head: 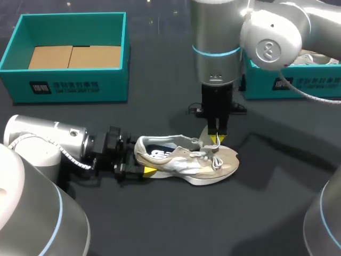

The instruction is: Take the shoe out of the shoebox, open the shoe tongue, remove and reinsert the insole, then place the shoe into the shoebox

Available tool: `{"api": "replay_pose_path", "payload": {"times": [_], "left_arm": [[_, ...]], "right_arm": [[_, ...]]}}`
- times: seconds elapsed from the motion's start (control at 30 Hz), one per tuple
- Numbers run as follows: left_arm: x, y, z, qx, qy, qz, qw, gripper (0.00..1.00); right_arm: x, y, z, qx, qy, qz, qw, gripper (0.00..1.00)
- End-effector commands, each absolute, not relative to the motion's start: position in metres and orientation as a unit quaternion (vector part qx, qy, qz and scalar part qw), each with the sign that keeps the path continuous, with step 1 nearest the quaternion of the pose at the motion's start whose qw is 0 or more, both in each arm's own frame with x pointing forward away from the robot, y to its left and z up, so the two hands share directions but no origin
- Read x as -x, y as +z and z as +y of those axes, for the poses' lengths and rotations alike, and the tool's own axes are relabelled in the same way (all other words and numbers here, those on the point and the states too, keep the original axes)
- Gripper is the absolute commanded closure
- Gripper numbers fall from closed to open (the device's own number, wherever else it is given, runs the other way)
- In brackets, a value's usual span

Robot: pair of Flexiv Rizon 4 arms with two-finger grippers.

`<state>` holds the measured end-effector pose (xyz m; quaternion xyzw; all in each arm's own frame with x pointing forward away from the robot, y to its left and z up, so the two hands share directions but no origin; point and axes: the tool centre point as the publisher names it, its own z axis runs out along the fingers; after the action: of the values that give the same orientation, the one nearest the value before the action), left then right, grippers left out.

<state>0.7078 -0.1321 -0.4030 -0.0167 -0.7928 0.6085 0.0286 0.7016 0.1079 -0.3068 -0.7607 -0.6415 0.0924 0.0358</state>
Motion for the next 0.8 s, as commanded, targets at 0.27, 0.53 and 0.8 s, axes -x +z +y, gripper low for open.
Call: {"api": "replay_pose_path", "payload": {"times": [0.27, 0.53, 0.8], "left_arm": [[-0.706, -0.405, -0.132, 0.016, 0.608, -0.793, 0.028, 1.0], [-0.706, -0.405, -0.132, 0.016, 0.608, -0.793, 0.028, 1.0], [-0.706, -0.405, -0.132, 0.016, 0.608, -0.793, 0.028, 1.0]], "right_arm": [[-0.699, -0.31, 0.098, 0.766, 0.053, -0.637, 0.067, 1.0], [-0.697, -0.327, 0.082, 0.747, 0.012, -0.657, 0.102, 1.0], [-0.691, -0.338, 0.072, 0.742, -0.015, -0.663, 0.099, 0.96]]}}
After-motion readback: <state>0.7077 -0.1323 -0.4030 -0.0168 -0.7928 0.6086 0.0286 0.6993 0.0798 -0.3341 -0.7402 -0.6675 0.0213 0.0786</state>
